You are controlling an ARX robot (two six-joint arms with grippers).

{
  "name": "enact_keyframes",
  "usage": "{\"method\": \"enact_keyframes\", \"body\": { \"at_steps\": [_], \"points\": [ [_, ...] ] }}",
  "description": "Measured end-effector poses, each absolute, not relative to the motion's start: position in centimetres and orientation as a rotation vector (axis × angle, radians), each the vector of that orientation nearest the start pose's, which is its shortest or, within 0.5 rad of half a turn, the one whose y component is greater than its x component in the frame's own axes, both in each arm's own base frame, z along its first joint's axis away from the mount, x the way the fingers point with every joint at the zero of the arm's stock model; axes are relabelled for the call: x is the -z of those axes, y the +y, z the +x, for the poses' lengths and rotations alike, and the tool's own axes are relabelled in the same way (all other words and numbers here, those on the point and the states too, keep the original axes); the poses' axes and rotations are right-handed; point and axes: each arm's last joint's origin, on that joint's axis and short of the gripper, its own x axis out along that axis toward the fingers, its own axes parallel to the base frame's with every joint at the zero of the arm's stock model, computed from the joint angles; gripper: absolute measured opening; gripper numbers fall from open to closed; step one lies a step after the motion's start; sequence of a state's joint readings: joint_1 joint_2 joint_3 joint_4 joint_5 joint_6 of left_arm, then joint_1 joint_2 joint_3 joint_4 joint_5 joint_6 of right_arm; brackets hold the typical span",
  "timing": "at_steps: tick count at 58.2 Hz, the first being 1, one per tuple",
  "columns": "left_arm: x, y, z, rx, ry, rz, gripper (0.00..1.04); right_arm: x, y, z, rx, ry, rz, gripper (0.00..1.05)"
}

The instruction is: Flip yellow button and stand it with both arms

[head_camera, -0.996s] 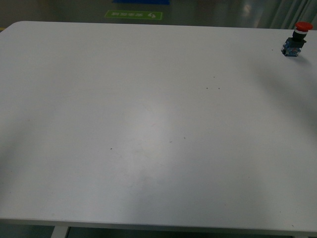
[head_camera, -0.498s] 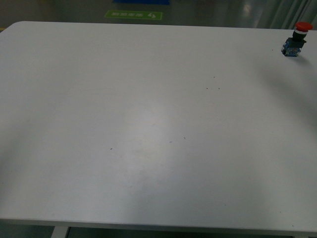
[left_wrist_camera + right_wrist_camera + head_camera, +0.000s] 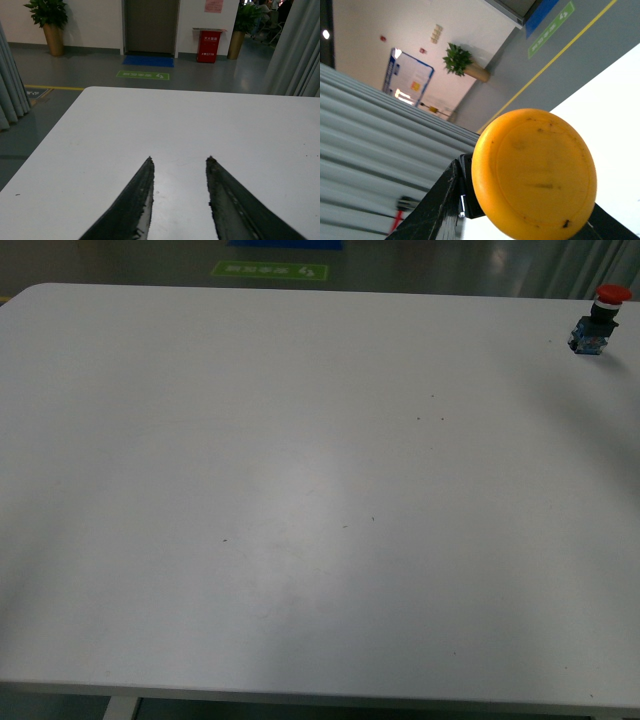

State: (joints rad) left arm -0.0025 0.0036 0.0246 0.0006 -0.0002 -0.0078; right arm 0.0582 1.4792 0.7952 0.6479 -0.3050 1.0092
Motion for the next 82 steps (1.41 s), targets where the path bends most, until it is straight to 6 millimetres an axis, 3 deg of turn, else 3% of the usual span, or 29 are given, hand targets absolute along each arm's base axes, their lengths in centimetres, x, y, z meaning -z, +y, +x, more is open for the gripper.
{"method": "enact_keyframes", "body": {
  "at_steps": [12,20,33,40,63,82],
  "points": [
    [-17.2,0.0,9.6,0.002,-0.022,-0.008,0.72,-21.5,0.0,33.2,-0.200,0.190,0.488,0.40],
    [-17.2,0.0,9.6,0.002,-0.022,-0.007,1.00,-19.0,-2.1,35.3,-0.137,0.218,0.115,0.40],
    [-17.2,0.0,9.6,0.002,-0.022,-0.006,0.98,-20.5,-4.5,39.4,-0.069,0.230,-0.146,0.40],
    [-17.2,0.0,9.6,0.002,-0.022,-0.006,0.98,-20.4,-5.3,40.2,-0.058,0.263,-0.216,0.40],
    [-17.2,0.0,9.6,0.002,-0.022,-0.006,0.98,-15.2,-7.9,40.9,-0.006,0.487,-0.265,0.40],
    [-17.2,0.0,9.6,0.002,-0.022,-0.006,0.98,-13.7,-7.8,42.0,0.028,0.568,-0.194,0.40]
  ]
}}
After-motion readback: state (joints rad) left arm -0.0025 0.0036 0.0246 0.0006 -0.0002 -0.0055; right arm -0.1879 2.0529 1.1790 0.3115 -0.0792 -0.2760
